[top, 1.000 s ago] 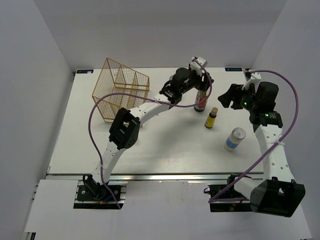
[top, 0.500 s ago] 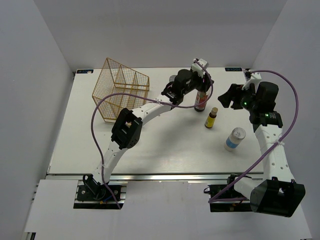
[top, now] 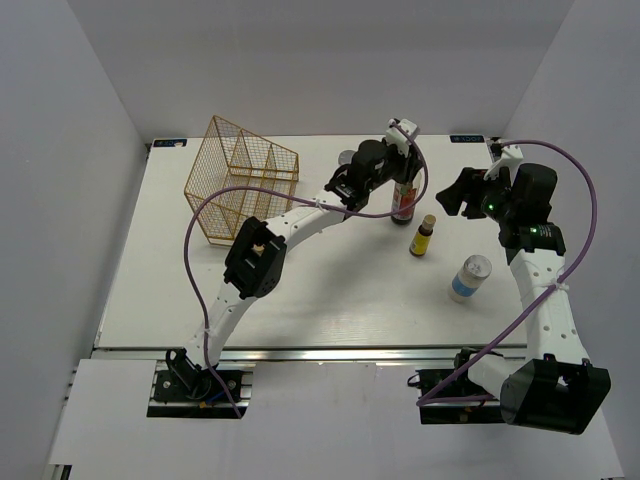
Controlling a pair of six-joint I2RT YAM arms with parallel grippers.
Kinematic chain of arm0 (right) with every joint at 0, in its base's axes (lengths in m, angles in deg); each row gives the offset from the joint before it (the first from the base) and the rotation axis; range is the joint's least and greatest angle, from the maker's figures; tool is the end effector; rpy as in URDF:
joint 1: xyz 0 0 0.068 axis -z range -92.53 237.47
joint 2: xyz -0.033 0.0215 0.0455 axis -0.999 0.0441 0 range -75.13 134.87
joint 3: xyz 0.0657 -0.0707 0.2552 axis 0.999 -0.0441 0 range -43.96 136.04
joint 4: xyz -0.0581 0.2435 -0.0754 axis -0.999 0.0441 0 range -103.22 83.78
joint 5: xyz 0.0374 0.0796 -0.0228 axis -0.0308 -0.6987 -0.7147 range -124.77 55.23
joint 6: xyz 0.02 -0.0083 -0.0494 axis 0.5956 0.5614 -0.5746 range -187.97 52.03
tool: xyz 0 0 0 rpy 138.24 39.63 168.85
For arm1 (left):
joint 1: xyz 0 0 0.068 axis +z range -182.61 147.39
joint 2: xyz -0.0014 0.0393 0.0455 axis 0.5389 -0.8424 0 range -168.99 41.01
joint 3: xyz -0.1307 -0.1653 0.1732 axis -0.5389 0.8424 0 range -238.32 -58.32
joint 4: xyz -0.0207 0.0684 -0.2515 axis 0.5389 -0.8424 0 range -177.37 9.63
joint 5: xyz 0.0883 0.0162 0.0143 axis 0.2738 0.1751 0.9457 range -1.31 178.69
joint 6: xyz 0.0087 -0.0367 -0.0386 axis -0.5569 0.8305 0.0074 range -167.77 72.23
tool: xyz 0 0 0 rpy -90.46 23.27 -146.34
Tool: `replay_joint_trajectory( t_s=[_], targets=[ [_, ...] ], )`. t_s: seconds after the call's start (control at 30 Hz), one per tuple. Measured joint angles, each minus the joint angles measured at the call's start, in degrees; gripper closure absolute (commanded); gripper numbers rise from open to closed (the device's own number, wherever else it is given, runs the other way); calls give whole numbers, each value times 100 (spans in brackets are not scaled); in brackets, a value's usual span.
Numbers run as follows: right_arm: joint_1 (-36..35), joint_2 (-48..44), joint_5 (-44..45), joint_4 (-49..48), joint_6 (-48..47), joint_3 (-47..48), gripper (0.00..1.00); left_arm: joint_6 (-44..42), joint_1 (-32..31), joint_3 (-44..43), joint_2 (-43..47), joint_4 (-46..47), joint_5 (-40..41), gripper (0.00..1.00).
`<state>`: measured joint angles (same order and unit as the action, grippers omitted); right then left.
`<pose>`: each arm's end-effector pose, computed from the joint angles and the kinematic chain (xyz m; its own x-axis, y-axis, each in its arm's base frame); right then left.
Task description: Organize the condiment bottles
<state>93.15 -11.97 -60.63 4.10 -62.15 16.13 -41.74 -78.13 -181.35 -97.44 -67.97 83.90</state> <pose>0.2484 -0.0090 0.3590 -0.3770 0.1291 -0.9172 -0.2812 0.9275 0.2462 0.4034 -0.4153 0.2754 -0.1175 -0.0296 -0.9926 0.7614 0.6390 -0.1092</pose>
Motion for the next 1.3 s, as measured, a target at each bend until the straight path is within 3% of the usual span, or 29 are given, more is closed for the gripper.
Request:
replay_joint_trajectory(
  t_s=[0.07, 0.33, 0.43, 0.9, 1.0, 1.1, 1.13, 1.17, 1.23, 1.3],
  targets=[
    [0, 0, 2, 0, 2, 0, 30, -24, -4, -4, 0, -11, 37, 100],
    [0, -13, 0, -48, -20, -57, 28, -225, -7, -109, 57, -332, 212, 100],
    [0, -15, -17, -52, -52, -122, 11, -343, -4, -223, 74, -527, 289, 100],
    [0, -31, -175, -116, -197, -190, 12, -538, -2, -481, 1189, -885, 756, 100],
    [0, -37, -186, -125, -214, -197, 24, -643, 22, -498, 1534, -914, 881, 100],
    [0, -70, -223, -177, -243, -275, 55, -730, 109, -509, 1882, -1023, 1019, 100],
    [0, -79, -249, -181, -238, -302, 74, -728, 157, -509, 1963, -1088, 1040, 100],
    [0, -81, -275, -210, -260, -328, 83, -721, 260, -509, 2098, -1196, 1073, 100],
    [0, -83, -328, -227, -225, -363, 96, -708, 505, -505, 2334, -1434, 1176, 100],
    [0, -83, -365, -232, -203, -374, 96, -732, 776, -492, 2586, -1665, 1327, 100]
  ],
)
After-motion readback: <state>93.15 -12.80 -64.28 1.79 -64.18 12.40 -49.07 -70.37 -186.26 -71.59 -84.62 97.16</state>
